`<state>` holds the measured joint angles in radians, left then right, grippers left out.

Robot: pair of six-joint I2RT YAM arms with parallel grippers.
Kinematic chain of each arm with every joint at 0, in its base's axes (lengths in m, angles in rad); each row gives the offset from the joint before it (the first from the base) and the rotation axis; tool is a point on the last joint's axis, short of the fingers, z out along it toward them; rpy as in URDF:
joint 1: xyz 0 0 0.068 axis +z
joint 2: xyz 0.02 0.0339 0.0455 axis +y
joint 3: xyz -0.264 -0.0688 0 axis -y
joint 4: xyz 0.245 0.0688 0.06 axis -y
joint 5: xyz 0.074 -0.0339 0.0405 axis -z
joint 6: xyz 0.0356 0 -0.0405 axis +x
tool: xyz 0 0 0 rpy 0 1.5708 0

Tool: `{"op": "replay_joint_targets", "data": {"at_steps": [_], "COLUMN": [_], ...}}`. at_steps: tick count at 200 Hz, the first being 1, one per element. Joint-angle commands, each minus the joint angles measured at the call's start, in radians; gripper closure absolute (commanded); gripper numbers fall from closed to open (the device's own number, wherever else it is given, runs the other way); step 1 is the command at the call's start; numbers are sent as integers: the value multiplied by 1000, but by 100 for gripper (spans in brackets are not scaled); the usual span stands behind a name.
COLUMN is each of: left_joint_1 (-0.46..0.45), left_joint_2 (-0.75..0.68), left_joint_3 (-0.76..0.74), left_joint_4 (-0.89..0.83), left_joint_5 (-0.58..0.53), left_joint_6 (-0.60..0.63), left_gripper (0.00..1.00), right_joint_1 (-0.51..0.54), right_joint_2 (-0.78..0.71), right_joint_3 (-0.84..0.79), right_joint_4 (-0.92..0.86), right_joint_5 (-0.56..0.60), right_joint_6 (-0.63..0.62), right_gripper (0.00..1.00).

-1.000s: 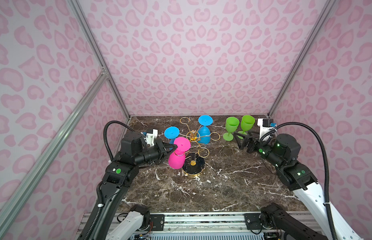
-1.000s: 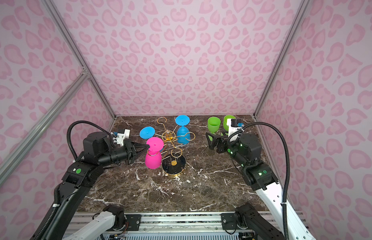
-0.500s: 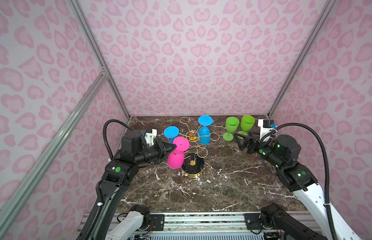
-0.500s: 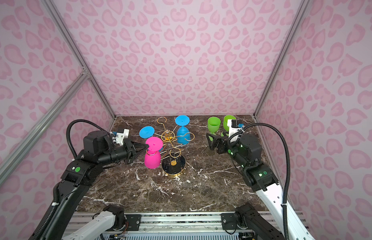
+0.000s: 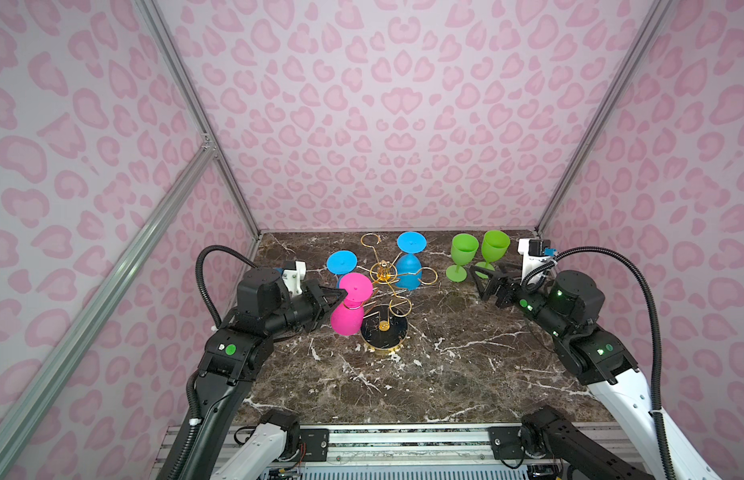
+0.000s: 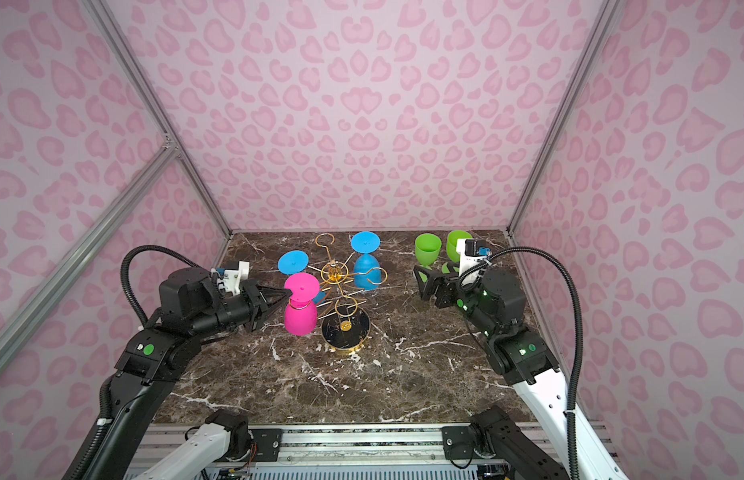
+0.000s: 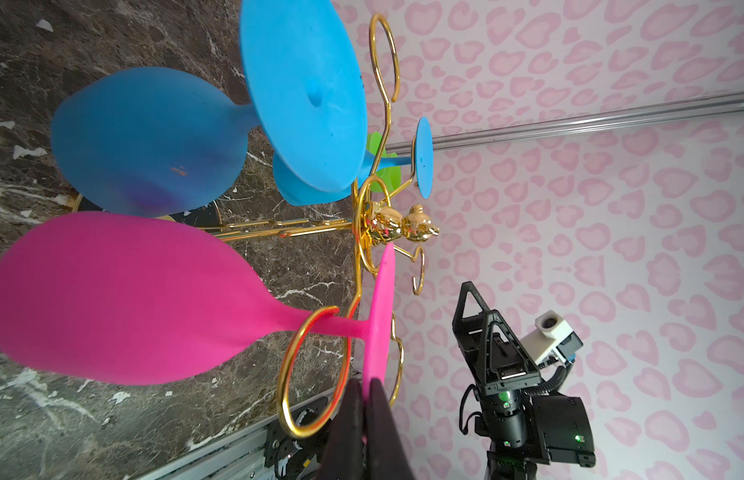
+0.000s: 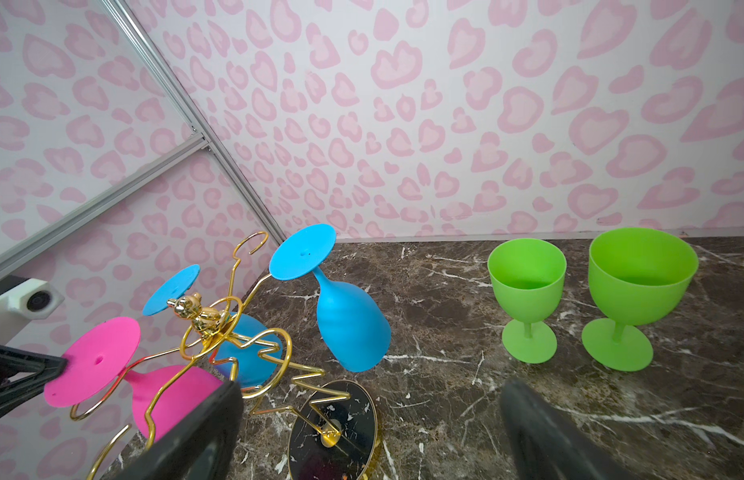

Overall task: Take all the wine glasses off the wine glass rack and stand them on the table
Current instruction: 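Pull the pink glass by its base off the rack hook with the left gripper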

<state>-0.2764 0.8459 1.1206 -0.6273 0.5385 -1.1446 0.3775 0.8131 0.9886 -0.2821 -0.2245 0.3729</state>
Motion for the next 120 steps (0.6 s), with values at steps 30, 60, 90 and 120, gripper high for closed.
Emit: {"op": "replay_joint_targets", "data": {"at_steps": [30,60,90,120], "left_joint_1": [1,2,4,10], "left_joint_2": [-35,-49,-62,-95], "left_joint_3": [-28,-31,-33,-53], "left_joint_4": [30,28,24,23], "left_joint_5": [-57,-76,-93,-117], "left_joint_6": [-31,-36,-42,-59], "left_gripper": [97,97,97,97], "right_joint_1": [-2,-2,-2,-3], "right_joint_2": [-8,-12,-14,-15], "right_joint_3": [-9,-8,-6,-4], "right_joint_4": [0,-2,-7,-9], "right_joint_5": [5,7,7,7], "right_joint_6": [-6,-7,-8,-8], "right_gripper": [2,2,2,2]}}
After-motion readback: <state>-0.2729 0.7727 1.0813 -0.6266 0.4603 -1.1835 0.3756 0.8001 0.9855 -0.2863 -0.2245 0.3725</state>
